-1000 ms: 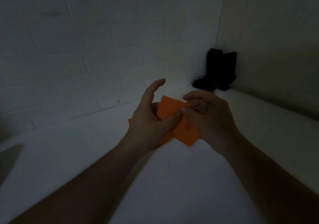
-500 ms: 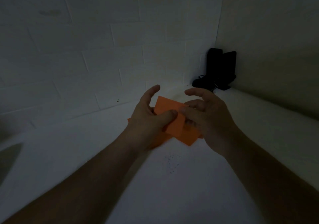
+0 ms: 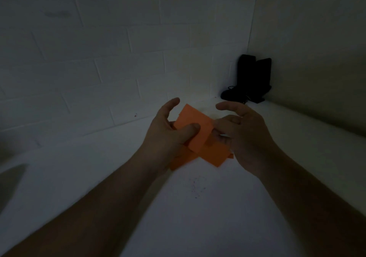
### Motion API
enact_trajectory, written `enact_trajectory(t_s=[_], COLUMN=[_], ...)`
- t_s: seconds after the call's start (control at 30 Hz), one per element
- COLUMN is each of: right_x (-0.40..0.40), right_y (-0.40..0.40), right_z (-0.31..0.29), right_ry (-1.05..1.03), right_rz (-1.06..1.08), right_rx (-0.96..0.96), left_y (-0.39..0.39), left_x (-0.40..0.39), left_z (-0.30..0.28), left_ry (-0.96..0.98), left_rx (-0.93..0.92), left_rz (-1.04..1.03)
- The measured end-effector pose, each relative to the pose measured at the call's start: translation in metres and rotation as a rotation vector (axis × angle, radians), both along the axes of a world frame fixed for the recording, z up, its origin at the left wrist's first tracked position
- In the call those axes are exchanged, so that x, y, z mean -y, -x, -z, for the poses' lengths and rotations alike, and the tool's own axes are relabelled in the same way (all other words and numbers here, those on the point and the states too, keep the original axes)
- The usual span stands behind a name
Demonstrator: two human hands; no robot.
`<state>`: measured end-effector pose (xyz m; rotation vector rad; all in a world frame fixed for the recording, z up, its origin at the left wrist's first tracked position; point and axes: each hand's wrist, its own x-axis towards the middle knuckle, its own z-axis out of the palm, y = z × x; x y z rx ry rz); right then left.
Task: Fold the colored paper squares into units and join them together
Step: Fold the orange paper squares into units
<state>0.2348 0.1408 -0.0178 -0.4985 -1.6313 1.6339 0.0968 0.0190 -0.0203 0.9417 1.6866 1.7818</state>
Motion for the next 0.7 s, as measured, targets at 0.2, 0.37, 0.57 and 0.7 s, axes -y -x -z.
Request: enact_trajectory(t_s=[0.2,0.37,0.57,0.7], right_x=[0.0008,0.0042,0.0044,0.0028], right_y=[-0.0006,-0.0015,-0.0012,-0.0016], right_z=[0.0036,0.0027,-0.0002,-0.001], right_ry=[-0.156,-0.185,-0.166,-0.235], right_rz=[-0.048,-0.124,-0.097,-0.074], right_rx=[0.137,0.222,0.182,0.164], left_y=[0.001,0.0027,0.0003,0.0009], left_x=[0.001,0.0017,0.0061,0.0039], left_z=[-0.0014,-0.0015,-0.0033,0.0004], left_ry=[-0.041,-0.077,-0.001,-0.014], left_rx=[0.04,0.014,-0.099,-0.061], left_rz=[-0.035,0.017,0.171,0.143])
